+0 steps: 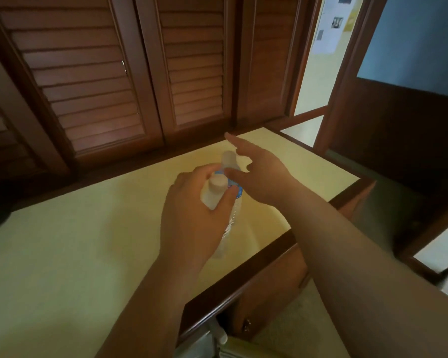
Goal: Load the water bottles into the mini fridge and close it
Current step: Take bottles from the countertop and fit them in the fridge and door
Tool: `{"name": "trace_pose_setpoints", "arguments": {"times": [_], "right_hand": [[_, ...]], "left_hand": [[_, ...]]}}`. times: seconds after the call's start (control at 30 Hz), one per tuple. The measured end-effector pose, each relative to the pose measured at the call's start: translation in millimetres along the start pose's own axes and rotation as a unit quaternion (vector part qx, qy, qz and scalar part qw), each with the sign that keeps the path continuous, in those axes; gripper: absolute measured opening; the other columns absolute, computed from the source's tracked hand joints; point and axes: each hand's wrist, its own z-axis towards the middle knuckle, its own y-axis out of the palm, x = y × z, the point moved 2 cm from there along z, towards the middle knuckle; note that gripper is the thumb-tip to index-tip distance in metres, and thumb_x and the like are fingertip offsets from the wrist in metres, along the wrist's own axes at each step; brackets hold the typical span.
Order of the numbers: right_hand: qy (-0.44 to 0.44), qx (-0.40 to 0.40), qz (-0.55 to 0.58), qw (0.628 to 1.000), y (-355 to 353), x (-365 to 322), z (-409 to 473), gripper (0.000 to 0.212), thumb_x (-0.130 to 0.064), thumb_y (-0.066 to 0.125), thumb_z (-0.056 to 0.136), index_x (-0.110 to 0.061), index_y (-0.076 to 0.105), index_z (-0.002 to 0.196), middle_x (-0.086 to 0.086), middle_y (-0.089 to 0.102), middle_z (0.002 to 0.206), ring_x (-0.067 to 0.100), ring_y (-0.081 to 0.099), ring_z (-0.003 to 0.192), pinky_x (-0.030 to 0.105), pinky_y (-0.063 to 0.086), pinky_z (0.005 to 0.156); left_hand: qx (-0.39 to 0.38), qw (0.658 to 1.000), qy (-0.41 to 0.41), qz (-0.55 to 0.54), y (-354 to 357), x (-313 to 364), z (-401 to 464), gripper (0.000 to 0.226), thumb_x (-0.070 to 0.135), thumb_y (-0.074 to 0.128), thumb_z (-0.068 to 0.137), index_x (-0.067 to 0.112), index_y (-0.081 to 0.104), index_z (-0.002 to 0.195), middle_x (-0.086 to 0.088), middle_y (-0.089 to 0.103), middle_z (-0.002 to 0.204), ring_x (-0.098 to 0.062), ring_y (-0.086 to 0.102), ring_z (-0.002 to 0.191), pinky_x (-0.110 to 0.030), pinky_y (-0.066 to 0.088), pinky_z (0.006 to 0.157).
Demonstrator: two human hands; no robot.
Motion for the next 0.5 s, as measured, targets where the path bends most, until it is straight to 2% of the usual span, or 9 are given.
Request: {"name": "trace_pose_setpoints", "arguments": {"times": [0.1, 0.17, 0.27, 0.3, 0.37, 0.43, 0.5], "right_hand": [[-0.010, 0.000, -0.015, 1.000, 9, 5, 8, 0.045, -0.037, 0.069, 0.093, -0.047, 0.055, 0.134, -0.012, 0.060, 0.133, 0.012, 0.059, 0.112, 0.021, 0.050, 0.085], [-0.017, 0.032, -0.031, 0.999, 9, 6, 0, 0.037, -0.030, 0.072, 0.091, -0.044, 0.059, 0.122, -0.012, 0.063, 0.119, 0.012, 0.062, 0.097, 0.024, 0.057, 0.078], [-0.026, 0.078, -0.055, 0.995, 5, 7, -30, 0.032, -0.023, 0.075, 0.089, -0.038, 0.061, 0.113, -0.012, 0.062, 0.109, 0.012, 0.062, 0.089, 0.026, 0.058, 0.074], [-0.022, 0.096, -0.050, 0.994, 3, 9, -45, 0.029, -0.023, 0.075, 0.089, -0.037, 0.062, 0.111, -0.013, 0.061, 0.108, 0.011, 0.062, 0.089, 0.027, 0.058, 0.074], [0.001, 0.134, -0.019, 0.991, 1, 11, -80, 0.025, -0.027, 0.075, 0.090, -0.036, 0.063, 0.110, -0.015, 0.060, 0.105, 0.010, 0.062, 0.088, 0.028, 0.059, 0.075], [0.013, 0.184, 0.002, 0.983, -3, 14, -117, 0.023, -0.031, 0.072, 0.092, -0.035, 0.065, 0.113, -0.018, 0.057, 0.105, 0.004, 0.061, 0.088, 0.022, 0.057, 0.075], [0.014, 0.228, -0.005, 0.974, -11, 15, -151, 0.024, -0.035, 0.069, 0.094, -0.034, 0.066, 0.117, -0.021, 0.056, 0.105, -0.003, 0.060, 0.088, 0.016, 0.055, 0.073]], "left_hand": [[-0.030, 0.999, -0.001, 0.012, 2, -4, 3, 0.034, 0.049, 0.072, 0.088, 0.042, 0.063, 0.121, 0.024, 0.070, 0.106, 0.000, 0.065, 0.094, -0.029, 0.060, 0.083], [-0.029, 0.999, 0.003, 0.030, -2, -5, 2, 0.034, 0.051, 0.071, 0.089, 0.041, 0.063, 0.120, 0.021, 0.072, 0.105, -0.001, 0.066, 0.090, -0.022, 0.058, 0.078], [-0.013, 0.999, 0.011, 0.045, -11, -4, -7, 0.035, 0.049, 0.071, 0.088, 0.035, 0.066, 0.121, 0.018, 0.074, 0.110, 0.002, 0.064, 0.090, -0.009, 0.046, 0.073], [-0.004, 0.999, 0.012, 0.045, -15, -2, -14, 0.035, 0.047, 0.073, 0.088, 0.033, 0.067, 0.121, 0.018, 0.074, 0.112, 0.003, 0.064, 0.092, -0.010, 0.048, 0.074], [0.013, 0.999, 0.013, 0.034, -24, 1, -34, 0.034, 0.044, 0.075, 0.088, 0.031, 0.069, 0.120, 0.018, 0.074, 0.114, 0.002, 0.067, 0.098, -0.022, 0.059, 0.080], [0.028, 0.999, 0.009, 0.018, -34, 8, -61, 0.031, 0.042, 0.074, 0.090, 0.031, 0.071, 0.118, 0.019, 0.074, 0.110, -0.001, 0.069, 0.100, -0.032, 0.062, 0.081], [0.038, 0.999, -0.003, 0.010, -44, 18, -89, 0.027, 0.042, 0.073, 0.091, 0.032, 0.071, 0.116, 0.022, 0.074, 0.104, -0.001, 0.069, 0.099, -0.026, 0.060, 0.078]]}}
